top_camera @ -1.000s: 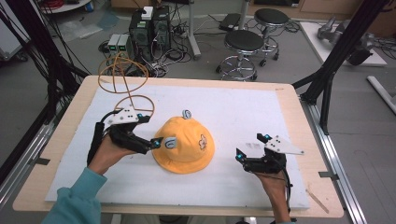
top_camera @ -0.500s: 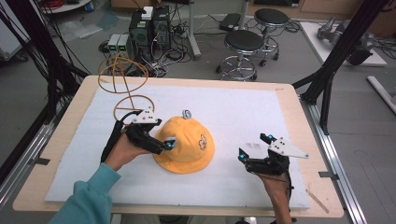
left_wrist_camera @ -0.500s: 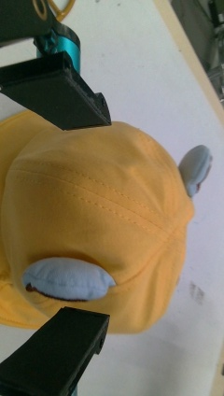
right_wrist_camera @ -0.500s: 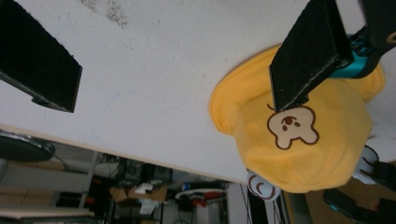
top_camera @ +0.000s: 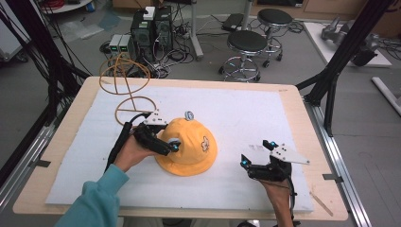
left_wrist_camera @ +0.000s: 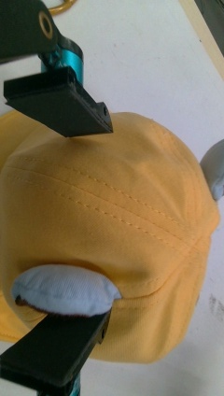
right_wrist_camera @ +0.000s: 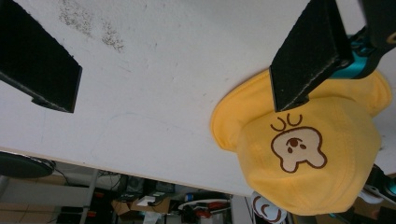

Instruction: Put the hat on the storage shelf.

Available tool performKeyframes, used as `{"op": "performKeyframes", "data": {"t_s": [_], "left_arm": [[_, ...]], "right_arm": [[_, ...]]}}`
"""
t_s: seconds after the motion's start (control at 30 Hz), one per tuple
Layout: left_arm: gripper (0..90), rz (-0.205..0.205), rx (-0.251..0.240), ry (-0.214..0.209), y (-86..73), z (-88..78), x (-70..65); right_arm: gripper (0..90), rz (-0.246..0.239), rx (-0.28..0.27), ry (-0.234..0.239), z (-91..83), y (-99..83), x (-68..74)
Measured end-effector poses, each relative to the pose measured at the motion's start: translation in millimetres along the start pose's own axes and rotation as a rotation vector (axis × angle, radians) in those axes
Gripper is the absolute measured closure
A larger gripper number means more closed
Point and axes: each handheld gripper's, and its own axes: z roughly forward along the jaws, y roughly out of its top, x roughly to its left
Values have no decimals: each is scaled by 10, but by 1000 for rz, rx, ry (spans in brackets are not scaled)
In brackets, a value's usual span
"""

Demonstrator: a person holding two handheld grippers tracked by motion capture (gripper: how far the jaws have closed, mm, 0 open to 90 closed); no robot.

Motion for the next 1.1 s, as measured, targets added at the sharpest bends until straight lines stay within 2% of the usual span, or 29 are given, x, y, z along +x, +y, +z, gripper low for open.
{"op": "performKeyframes", "data": {"t_s": [0.03,0.13,0.27,0.3,0.33,0.37,0.4,0.53,0.73,0.83,0.93,1.1], "left_arm": [[207,1,2,-4,1,3,-1],[259,-5,11,-16,-1,29,2],[388,-14,24,-34,-6,65,9],[515,-17,24,-44,-7,68,12],[556,-28,33,-63,-8,83,17],[603,-28,33,-63,-8,83,17],[603,-32,39,-68,-11,90,19],[731,-39,44,-67,-7,82,13],[765,-42,49,-68,-4,26,10],[780,-47,46,-74,5,-13,5],[790,-55,30,-83,15,-72,-8],[799,-61,1,-82,27,-223,6]], "right_arm": [[12,1,-7,1,9,6,2],[12,3,1,4,22,3,8],[12,1,8,1,48,-4,1],[12,8,9,0,59,-7,-3],[12,7,11,-2,67,-9,-8],[12,7,11,-2,67,-9,-8],[12,11,15,-2,74,-14,-11],[12,21,23,4,112,-28,-13],[12,5,49,-1,152,-44,7],[12,6,42,1,137,-39,11],[12,4,26,0,111,-29,18],[12,5,38,-3,105,-38,22]]}}
